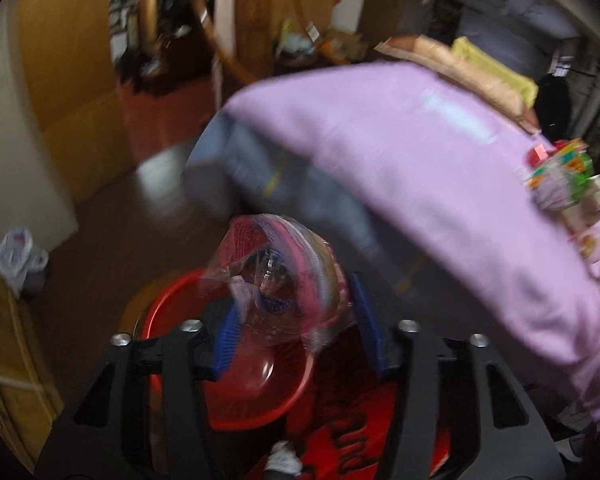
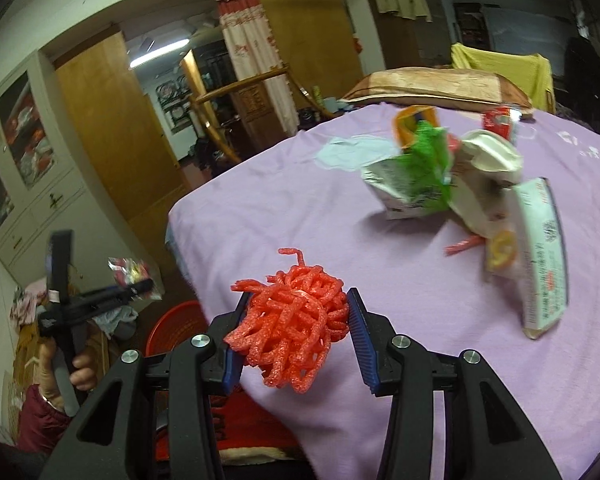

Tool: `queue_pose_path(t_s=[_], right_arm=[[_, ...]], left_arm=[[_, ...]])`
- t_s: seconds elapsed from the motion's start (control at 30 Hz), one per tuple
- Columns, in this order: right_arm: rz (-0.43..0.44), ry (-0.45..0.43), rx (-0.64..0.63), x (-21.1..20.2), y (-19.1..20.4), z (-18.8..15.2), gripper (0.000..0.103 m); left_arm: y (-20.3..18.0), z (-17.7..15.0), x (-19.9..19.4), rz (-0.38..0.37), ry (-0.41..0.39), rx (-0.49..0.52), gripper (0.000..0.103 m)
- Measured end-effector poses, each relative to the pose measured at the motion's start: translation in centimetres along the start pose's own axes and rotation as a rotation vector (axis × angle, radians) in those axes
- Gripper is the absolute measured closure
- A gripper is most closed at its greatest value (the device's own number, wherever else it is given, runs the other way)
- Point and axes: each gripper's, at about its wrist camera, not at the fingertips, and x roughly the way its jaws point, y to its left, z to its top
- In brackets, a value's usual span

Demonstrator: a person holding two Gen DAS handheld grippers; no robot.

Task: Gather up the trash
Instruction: 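Carry both items to the red wastebasket and open both tools to drop them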

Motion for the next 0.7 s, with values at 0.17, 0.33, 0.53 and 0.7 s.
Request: queue_pose_path(t_s=[0.17,0.33,0.53,0.7], right_arm=[[0.0,0.033,-0.051,1.6,2.9,0.4,0.056],[0.032,0.085,-0.103,4.0,6.1,0.7,0.056],[0.117,0.195,-0.205,8.7,11.7,0.5,0.055],[0.198,0.282,-0.289,13.1,16.8,0.4,0.055]], left_arm=[[2.3,-0.7,1.3,0.082,0.013,-0.038,0.008],[5.0,-0.6,1.0,0.136,-0.011,-0.101,0.007],[9.6,-1.2,0.6,0.229,-0.023,-0.204,0.007],[13.2,-1.5,0.6,0.251,-0.018,-0.28,0.007]])
